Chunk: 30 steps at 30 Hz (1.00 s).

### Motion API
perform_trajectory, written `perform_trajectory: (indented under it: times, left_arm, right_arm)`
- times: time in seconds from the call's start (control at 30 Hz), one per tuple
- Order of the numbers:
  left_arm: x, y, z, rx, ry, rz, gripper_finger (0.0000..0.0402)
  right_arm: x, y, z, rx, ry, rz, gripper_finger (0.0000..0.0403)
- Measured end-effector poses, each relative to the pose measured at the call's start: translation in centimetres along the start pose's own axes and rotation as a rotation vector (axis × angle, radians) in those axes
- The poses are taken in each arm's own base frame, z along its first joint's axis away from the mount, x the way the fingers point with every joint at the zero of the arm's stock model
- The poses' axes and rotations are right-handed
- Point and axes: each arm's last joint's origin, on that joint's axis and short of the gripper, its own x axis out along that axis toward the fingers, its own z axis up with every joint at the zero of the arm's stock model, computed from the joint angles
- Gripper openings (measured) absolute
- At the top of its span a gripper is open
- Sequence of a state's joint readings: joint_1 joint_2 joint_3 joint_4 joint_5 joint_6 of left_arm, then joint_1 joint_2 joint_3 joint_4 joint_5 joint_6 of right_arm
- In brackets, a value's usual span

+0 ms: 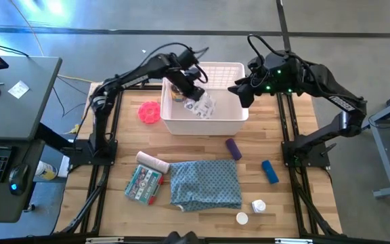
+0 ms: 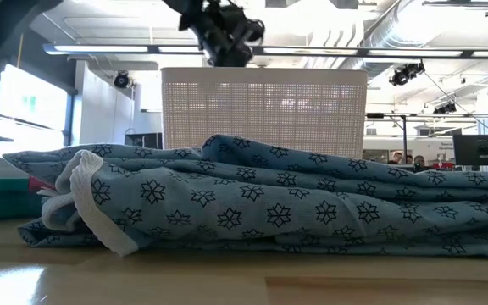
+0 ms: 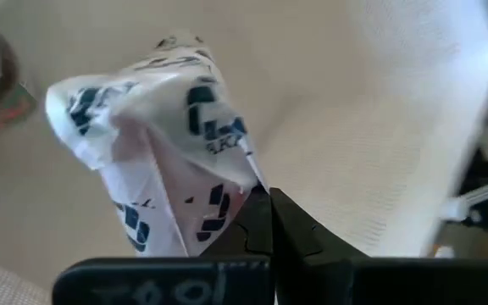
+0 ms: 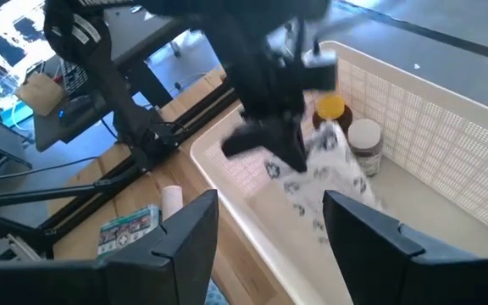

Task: Pick & place medical supplies in basket/bin
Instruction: Put the mailer bag into the white bin

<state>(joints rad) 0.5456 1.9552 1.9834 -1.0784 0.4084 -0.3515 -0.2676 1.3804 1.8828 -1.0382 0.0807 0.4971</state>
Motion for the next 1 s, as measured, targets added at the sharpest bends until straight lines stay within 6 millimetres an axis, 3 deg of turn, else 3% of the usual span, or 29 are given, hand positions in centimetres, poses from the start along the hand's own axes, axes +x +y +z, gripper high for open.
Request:
perform_trajectory:
  times: [0.23, 0.53, 0.8, 1.0]
  left_arm:
    - [3.6, 0.2, -0.2, 0.013, 0.091, 0.013, 0.0031]
    - [6.4, 0.3, -0.5, 0.088, 0.156, 0.03, 0.0032]
    - [6.7, 0.6, -0.7, 0.149, 0.175, 0.059, 0.0023]
    - [6.7, 0.9, -0.7, 0.194, 0.165, 0.149, 0.0078]
  right_arm:
    - [0.0, 0.0, -0.1, -0.001, 0.01, -0.004, 0.0204]
    - [0.0, -0.1, -0.2, 0.018, 0.028, -0.001, 0.0204]
    - [0.0, -0.2, -0.5, 0.027, 0.06, -0.002, 0.0204]
    - [0.0, -0.2, -0.5, 0.027, 0.06, -0.002, 0.0204]
